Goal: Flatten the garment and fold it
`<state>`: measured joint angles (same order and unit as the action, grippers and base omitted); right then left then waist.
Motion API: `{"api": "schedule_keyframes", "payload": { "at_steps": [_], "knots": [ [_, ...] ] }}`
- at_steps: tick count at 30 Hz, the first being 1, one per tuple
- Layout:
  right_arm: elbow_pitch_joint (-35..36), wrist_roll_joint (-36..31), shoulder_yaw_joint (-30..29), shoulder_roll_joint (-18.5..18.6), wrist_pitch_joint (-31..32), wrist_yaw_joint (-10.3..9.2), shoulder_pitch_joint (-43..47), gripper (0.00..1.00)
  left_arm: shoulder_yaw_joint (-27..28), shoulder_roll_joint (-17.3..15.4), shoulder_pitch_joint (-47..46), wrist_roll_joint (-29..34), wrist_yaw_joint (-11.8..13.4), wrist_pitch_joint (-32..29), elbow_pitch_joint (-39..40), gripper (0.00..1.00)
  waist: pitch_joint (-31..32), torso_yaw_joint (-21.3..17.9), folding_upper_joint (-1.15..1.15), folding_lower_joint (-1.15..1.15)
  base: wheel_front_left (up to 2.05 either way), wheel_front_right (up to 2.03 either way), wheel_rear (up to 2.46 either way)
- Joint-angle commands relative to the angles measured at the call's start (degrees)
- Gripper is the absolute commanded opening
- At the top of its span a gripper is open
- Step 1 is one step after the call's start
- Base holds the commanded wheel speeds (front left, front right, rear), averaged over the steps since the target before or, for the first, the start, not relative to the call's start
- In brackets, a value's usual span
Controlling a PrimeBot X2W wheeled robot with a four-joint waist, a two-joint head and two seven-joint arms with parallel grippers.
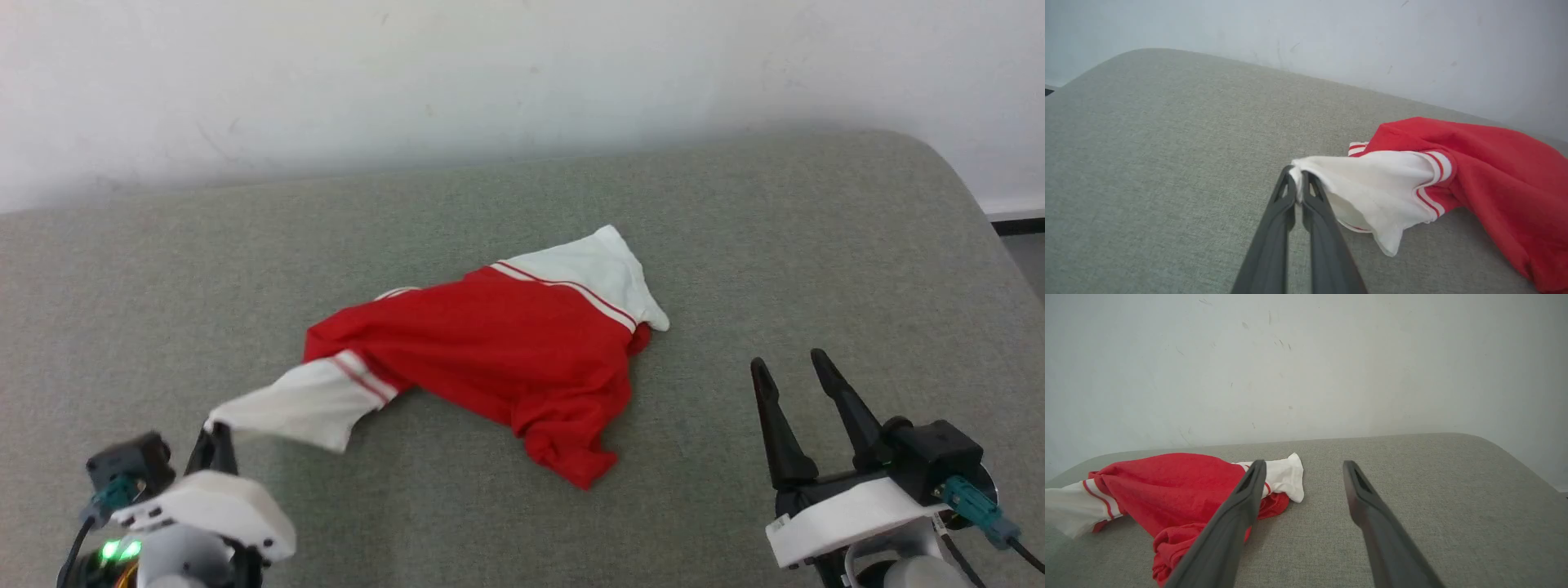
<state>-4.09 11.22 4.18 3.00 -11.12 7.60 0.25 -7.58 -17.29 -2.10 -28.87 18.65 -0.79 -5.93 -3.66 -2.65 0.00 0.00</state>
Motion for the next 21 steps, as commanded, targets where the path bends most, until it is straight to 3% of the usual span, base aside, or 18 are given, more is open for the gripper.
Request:
{"api": "schedule_keyframes", "payload": {
  "at_steps": [1,5,6,7,8,11,17,21],
  "knots": [
    [0.2,0.0,0.2,-0.1,0.2,-0.11,-0.3,1.0,1.1,-0.3,2.0,-0.8,1.1,-0.5,0.1,0.0,0.1,0.8,0.0,0.0,0.0,0.0,0.0],
    [-0.3,-0.1,-0.5,-0.1,2.4,-0.11,0.1,1.0,2.8,-0.2,5.5,-2.4,2.7,-1.9,-0.5,0.0,0.2,1.8,0.0,0.0,0.0,0.0,0.0],
    [-0.5,-0.2,-0.9,-0.1,3.2,-0.11,0.1,1.0,3.1,0.3,5.9,-3.1,2.7,-1.9,-0.7,0.27,0.1,2.2,0.0,0.0,0.0,0.0,0.0],
    [-0.7,-0.1,-1.3,-0.1,4.0,-0.11,0.1,1.0,3.1,0.8,6.0,-3.7,2.3,-1.7,-0.7,0.87,0.0,2.6,0.0,0.0,0.0,0.0,0.0],
    [-1.0,-0.1,-1.8,-0.1,5.1,-0.11,0.0,1.0,3.0,1.5,6.1,-4.6,1.6,-1.3,-0.7,1.0,-0.1,3.1,0.0,0.0,0.0,0.0,0.0],
    [-1.2,-0.2,-3.4,-0.1,7.5,-0.11,-1.7,1.0,3.3,3.4,5.7,-6.1,-0.1,1.6,-1.3,1.0,-0.8,4.7,0.0,0.0,0.0,0.0,0.0],
    [-4.1,-2.6,-4.9,-0.1,11.0,-0.11,-10.2,1.0,4.6,6.8,2.6,-3.1,-0.3,14.1,-3.1,1.0,-3.5,8.4,0.0,0.0,0.0,0.0,0.0],
    [-10.4,-3.7,-5.7,0.1,14.6,-0.11,-17.9,1.0,5.5,9.6,-0.5,0.8,-2.6,15.7,-1.2,1.0,-6.1,11.4,0.0,0.0,0.0,0.0,0.0]
  ]
}}
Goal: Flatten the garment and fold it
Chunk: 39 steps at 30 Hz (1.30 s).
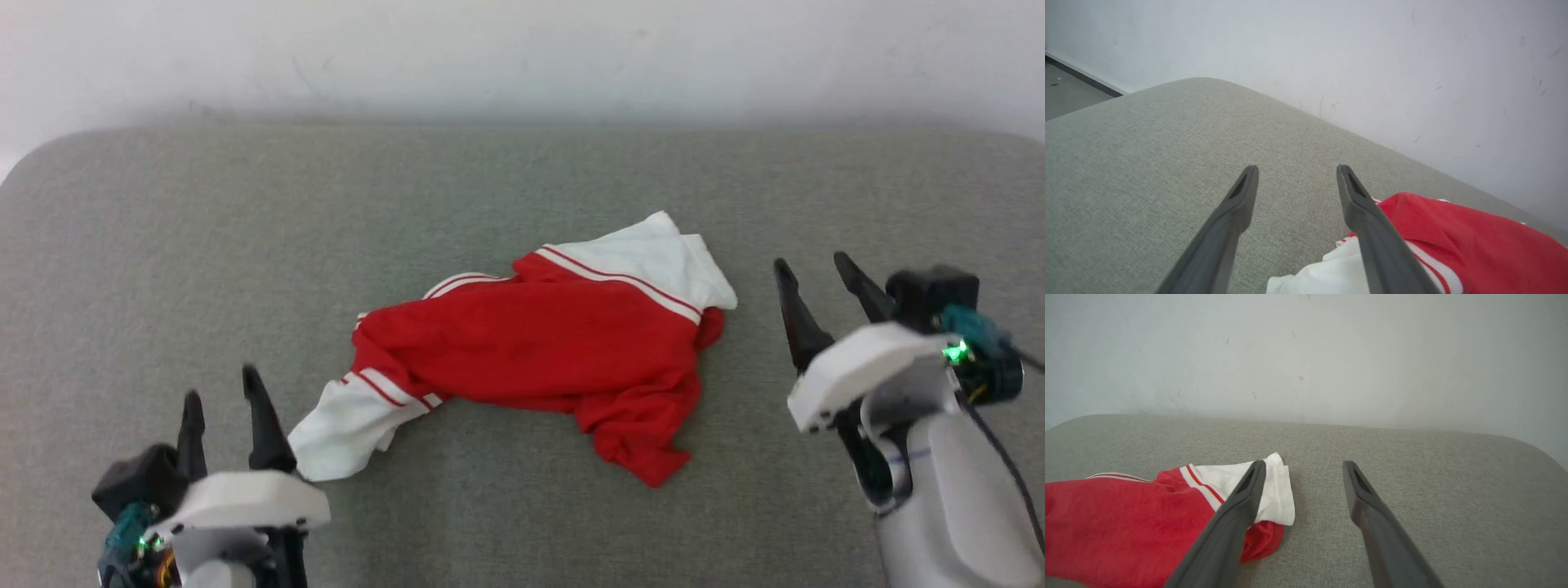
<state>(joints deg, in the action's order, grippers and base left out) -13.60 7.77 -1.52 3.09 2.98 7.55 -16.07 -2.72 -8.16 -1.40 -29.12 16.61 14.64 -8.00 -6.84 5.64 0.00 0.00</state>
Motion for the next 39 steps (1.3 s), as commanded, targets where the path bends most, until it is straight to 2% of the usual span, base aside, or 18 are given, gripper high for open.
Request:
{"api": "schedule_keyframes", "payload": {
  "at_steps": [1,6,11,16,17,18,19,20,22,27,30,34,39],
  "knots": [
    [-2.9,0.0,-0.2,0.1,1.8,-0.06,-3.5,1.0,1.4,1.3,-1.9,2.5,-1.3,0.3,2.2,1.0,-3.7,3.8,0.0,0.0,0.0,0.0,0.0],
    [-13.0,1.1,0.1,2.3,8.5,-0.06,-13.1,1.0,2.9,4.4,-3.7,7.9,-5.4,0.3,6.1,1.0,-7.0,6.9,0.0,0.0,0.0,0.0,0.0],
    [-21.7,2.2,1.5,3.8,16.5,-0.06,-20.2,1.0,2.4,5.2,-5.7,9.6,-7.8,0.3,6.6,1.0,-9.8,9.1,0.0,0.0,0.0,0.0,0.0],
    [-27.9,3.0,5.9,5.3,27.1,-0.06,-24.1,1.0,0.4,5.3,-7.0,7.5,-7.4,0.4,5.9,1.0,-11.0,9.8,0.0,0.0,0.0,0.0,0.0],
    [-28.7,3.2,7.0,5.6,29.3,-0.06,-24.5,0.62,0.2,5.3,-7.0,7.4,-7.3,0.4,5.8,1.0,-11.0,9.7,0.0,0.0,0.0,0.0,0.0],
    [-28.9,3.7,8.0,5.8,30.9,-0.06,-24.7,0.35,0.0,5.3,-7.0,7.3,-7.1,0.4,5.7,1.0,-11.0,9.6,0.0,0.0,0.0,0.0,0.0],
    [-28.7,4.3,8.8,6.1,31.8,-0.06,-24.8,0.14,0.0,5.3,-7.0,7.2,-7.0,0.4,5.6,1.0,-10.9,9.4,0.0,0.0,0.0,0.0,0.0],
    [-28.0,4.7,9.3,6.5,31.5,-0.06,-24.8,0.0,0.0,5.3,-6.8,7.2,-6.8,0.4,5.5,1.0,-10.7,9.2,0.0,0.0,0.0,0.0,0.0],
    [-27.0,5.1,9.5,7.0,30.3,-0.06,-24.7,0.0,0.1,5.3,-6.7,7.2,-6.7,0.4,5.4,1.0,-10.4,8.9,0.0,0.0,0.0,0.0,0.0],
    [-20.0,5.2,6.1,8.6,17.3,-0.06,-22.1,0.0,0.7,5.3,-5.8,7.7,-6.7,0.4,3.9,1.0,-7.9,6.8,0.0,0.0,0.0,0.0,0.0],
    [-16.1,4.4,2.8,8.6,12.7,-0.06,-18.8,0.0,1.7,5.3,-5.0,8.4,-7.2,0.4,3.1,1.0,-5.8,5.0,0.0,0.0,0.0,0.0,0.0],
    [-10.0,2.6,-3.1,7.7,11.5,-0.06,-12.1,0.0,2.8,5.3,-3.8,9.3,-8.2,0.4,2.2,1.0,-2.9,2.7,0.0,0.0,0.0,0.0,0.0],
    [-1.1,-0.4,-11.5,4.1,16.8,-0.06,-1.4,0.0,2.6,5.3,-2.8,10.1,-9.0,0.4,1.1,1.0,-0.6,0.2,0.0,0.0,0.0,0.0,0.0]
  ]
}}
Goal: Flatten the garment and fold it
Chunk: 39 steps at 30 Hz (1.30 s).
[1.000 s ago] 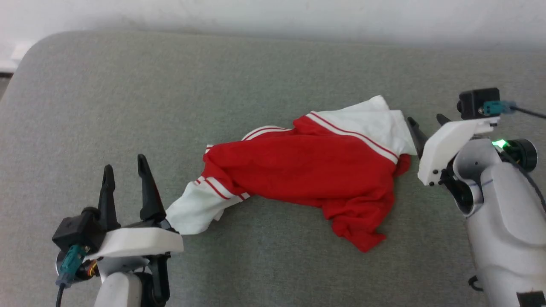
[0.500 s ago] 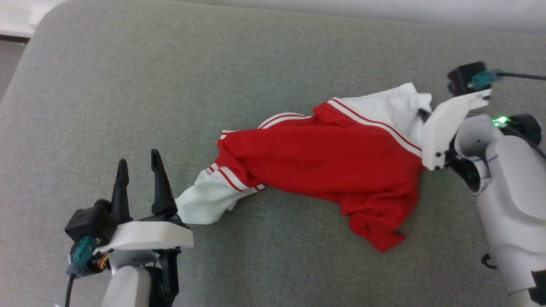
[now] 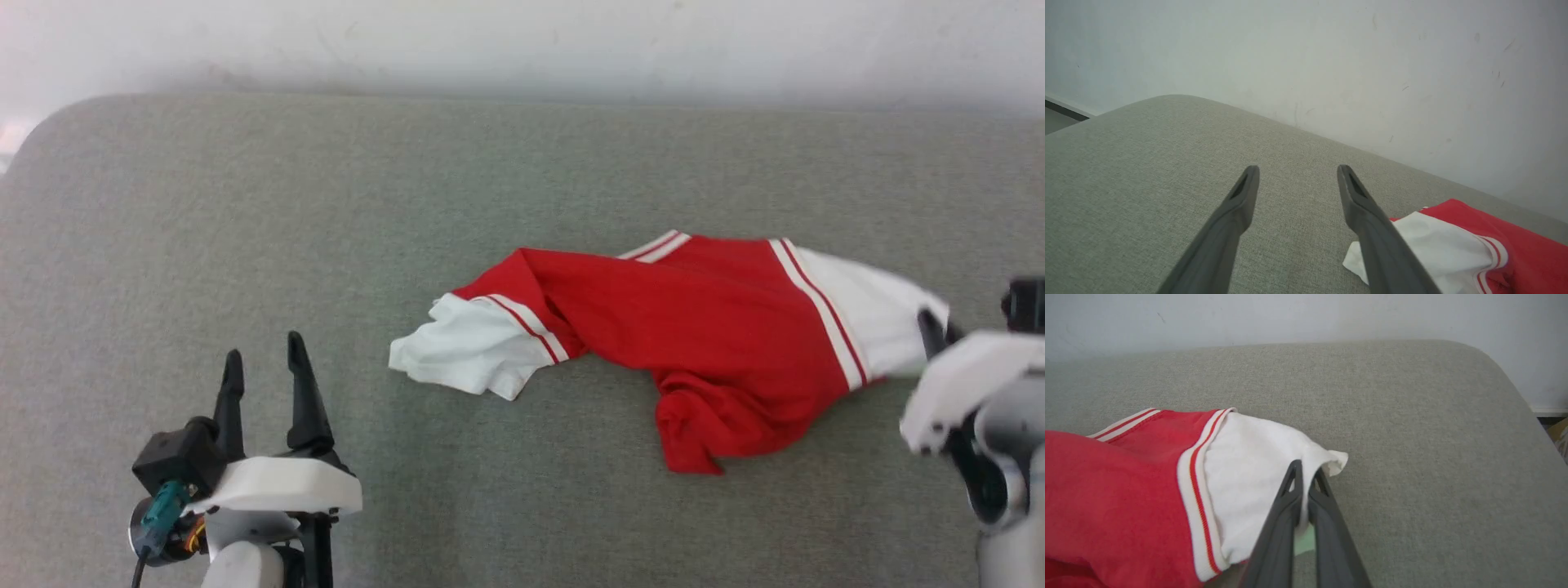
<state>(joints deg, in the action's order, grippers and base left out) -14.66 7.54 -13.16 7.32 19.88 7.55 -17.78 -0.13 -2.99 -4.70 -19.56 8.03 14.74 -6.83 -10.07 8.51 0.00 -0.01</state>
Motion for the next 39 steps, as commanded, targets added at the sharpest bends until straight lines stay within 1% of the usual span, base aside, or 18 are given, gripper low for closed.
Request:
{"api": "schedule_keyframes", "payload": {
  "at_steps": [1,4,7,9,12,13,14,15,19,22,24,27,31,33,39],
  "knots": [
    [1.8,-0.7,-1.3,-1.0,1.3,-0.06,2.6,0.0,-0.2,0.1,0.6,0.5,-0.6,0.3,-0.4,1.0,2.9,-3.1,0.0,0.01,0.0,0.0,0.0],
    [6.6,-0.8,-4.4,-3.2,5.8,-0.06,9.3,0.0,-1.0,0.1,0.6,0.3,-1.3,0.3,-2.0,1.0,3.6,-4.2,0.0,0.01,0.0,0.0,0.0],
    [10.3,0.7,-5.5,-4.2,9.0,-0.06,14.9,0.0,-2.2,0.1,-0.4,-0.2,-2.1,0.2,-4.7,1.0,3.9,-5.3,0.0,0.01,0.0,0.0,0.0],
    [11.3,1.9,-5.1,-4.4,9.3,-0.06,17.5,0.0,-3.3,0.1,-1.9,-0.8,-2.5,-0.6,-6.5,1.0,4.0,-6.0,0.0,0.01,0.0,0.0,0.0],
    [10.6,5.2,-3.5,-4.4,7.4,-0.06,19.6,0.0,-4.8,0.1,-4.9,-2.0,-3.0,-2.6,-8.7,1.0,4.1,-7.2,0.0,0.01,0.0,0.0,0.0],
    [10.4,6.2,-3.2,-4.4,6.3,-0.06,20.0,0.24,-5.3,0.1,-5.9,-2.3,-3.0,-3.5,-9.4,1.0,4.1,-7.6,0.0,0.01,0.0,0.0,0.0],
    [10.2,6.7,-2.8,-4.4,5.0,-0.06,20.2,0.6,-5.9,0.1,-6.9,-2.7,-2.9,-4.3,-10.0,1.0,4.1,-8.1,0.0,0.01,0.0,0.0,0.0],
    [9.8,7.1,-2.5,-4.4,3.7,-0.06,20.4,1.0,-6.4,0.1,-8.0,-3.2,-2.7,-5.3,-10.8,1.0,4.1,-8.5,0.0,0.01,0.0,0.0,0.0],
    [9.3,7.1,-1.1,-4.4,-3.0,-0.06,20.3,1.0,-8.3,0.1,-12.2,-4.1,-1.2,-10.0,-14.4,1.0,3.9,-10.2,0.0,0.01,0.0,0.0,0.0],
    [9.5,6.5,0.4,-4.4,-7.8,-0.06,20.3,1.0,-8.5,0.1,-15.1,-4.5,0.2,-12.9,-17.4,1.0,3.4,-11.5,0.0,0.01,0.0,0.0,0.0],
    [9.8,6.1,1.5,-4.4,-10.1,-0.06,20.3,1.0,-8.4,0.0,-16.8,-4.9,0.6,-14.8,-19.6,1.0,3.0,-12.4,0.0,0.01,0.0,0.0,0.0],
    [10.0,6.0,2.7,-4.4,-12.2,-0.06,20.1,1.0,-8.5,-0.9,-19.1,-5.0,1.4,-18.5,-23.1,1.0,2.2,-13.7,0.0,0.01,0.0,0.0,0.0],
    [10.4,6.1,4.0,-4.4,-12.9,-0.06,19.5,1.0,-9.3,-3.3,-21.7,-3.8,2.7,-24.1,-27.0,1.0,0.9,-15.3,0.0,0.01,0.0,0.0,0.0],
    [10.7,6.5,4.5,-4.4,-13.1,-0.06,19.1,1.0,-9.2,-3.7,-22.7,-4.6,2.1,-26.7,-28.1,1.0,0.1,-15.9,0.0,0.01,0.0,0.0,0.0],
    [10.8,7.0,5.2,-4.4,-13.5,-0.06,18.4,1.0,-12.1,-5.3,-23.6,-5.0,-0.5,-37.0,-29.9,1.0,-1.3,-16.5,0.0,0.01,0.0,0.0,0.0]
  ]
}}
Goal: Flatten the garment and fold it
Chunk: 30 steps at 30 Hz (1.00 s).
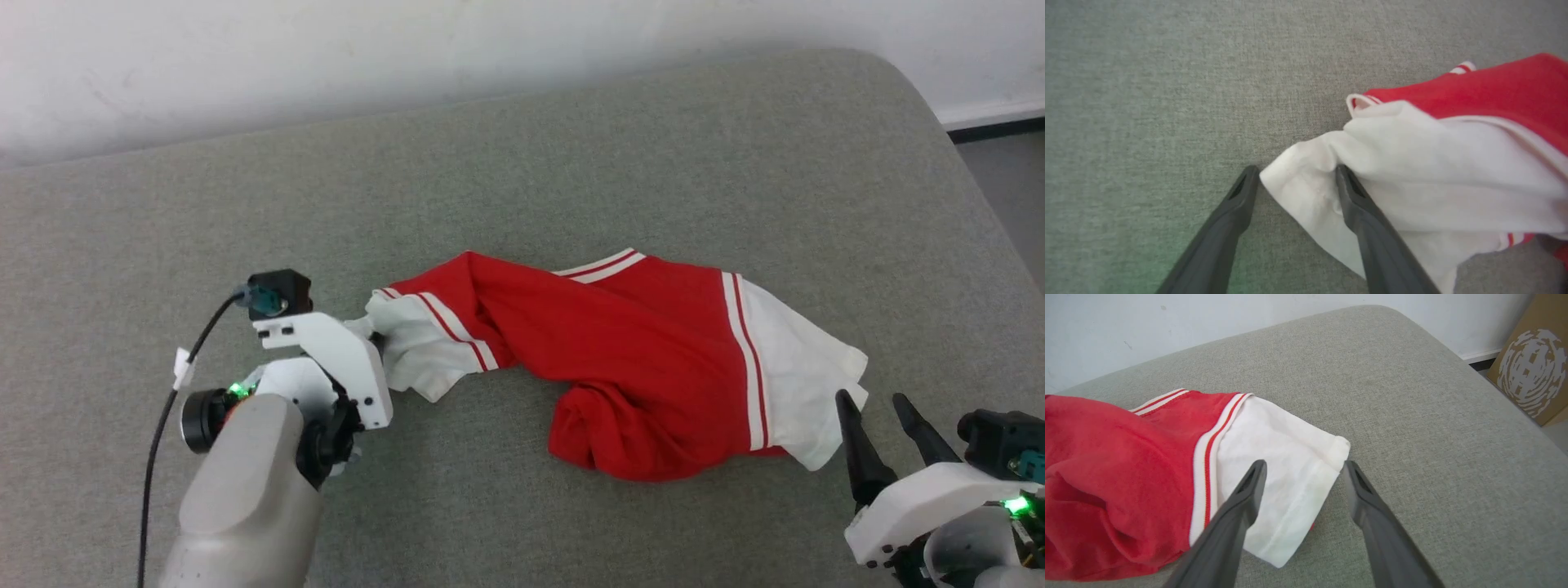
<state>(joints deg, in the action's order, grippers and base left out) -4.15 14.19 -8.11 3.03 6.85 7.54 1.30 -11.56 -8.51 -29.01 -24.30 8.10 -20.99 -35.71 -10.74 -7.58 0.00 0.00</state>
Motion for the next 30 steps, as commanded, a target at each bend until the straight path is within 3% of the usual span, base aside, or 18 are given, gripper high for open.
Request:
{"api": "schedule_keyframes", "payload": {
  "at_steps": [1,2,4,10,15,21,30],
  "knots": [
    [0.2,0.4,0.2,-0.1,-0.4,-0.05,-0.8,1.0,-1.3,-0.1,0.7,-0.1,-1.0,-2.6,-1.1,1.0,-0.7,-0.5,0.0,0.0,0.0,0.0,0.0],
    [0.3,0.2,0.4,-0.1,-0.3,-0.05,-0.9,1.0,-1.9,-0.4,0.8,0.0,-1.5,-4.0,-1.1,0.99,-0.9,-0.5,0.0,0.0,0.0,0.0,0.0],
    [0.4,-0.4,0.7,-0.1,0.0,-0.05,-1.4,1.0,-3.2,-1.0,0.9,0.5,-2.5,-6.0,-0.6,0.0,-1.1,-0.4,0.0,0.0,0.0,0.0,0.0],
    [0.6,-5.1,0.2,-0.1,-1.4,-0.05,-5.8,1.0,-3.3,-2.2,1.3,0.8,-2.5,-4.7,2.2,0.0,-1.9,-0.1,0.0,0.0,0.0,0.0,0.0],
    [-4.3,-9.3,-2.5,0.0,-0.9,-0.05,-10.9,1.0,-3.3,-2.3,2.7,0.4,-2.4,-3.8,3.7,0.0,-2.4,0.8,0.0,0.0,0.0,0.0,0.0],
    [-12.2,-11.7,-7.2,-0.1,9.6,-0.05,-16.2,1.0,-3.5,-2.0,3.7,-0.2,-2.4,-3.4,5.4,0.0,-3.0,2.1,0.0,0.0,0.0,0.0,0.0],
    [-18.0,-10.7,-8.2,-0.1,24.1,-0.05,-21.5,1.0,-3.7,-2.3,3.9,-0.7,-2.4,-3.3,7.4,0.0,-4.3,2.7,0.0,0.0,0.0,0.0,0.0]
  ]
}}
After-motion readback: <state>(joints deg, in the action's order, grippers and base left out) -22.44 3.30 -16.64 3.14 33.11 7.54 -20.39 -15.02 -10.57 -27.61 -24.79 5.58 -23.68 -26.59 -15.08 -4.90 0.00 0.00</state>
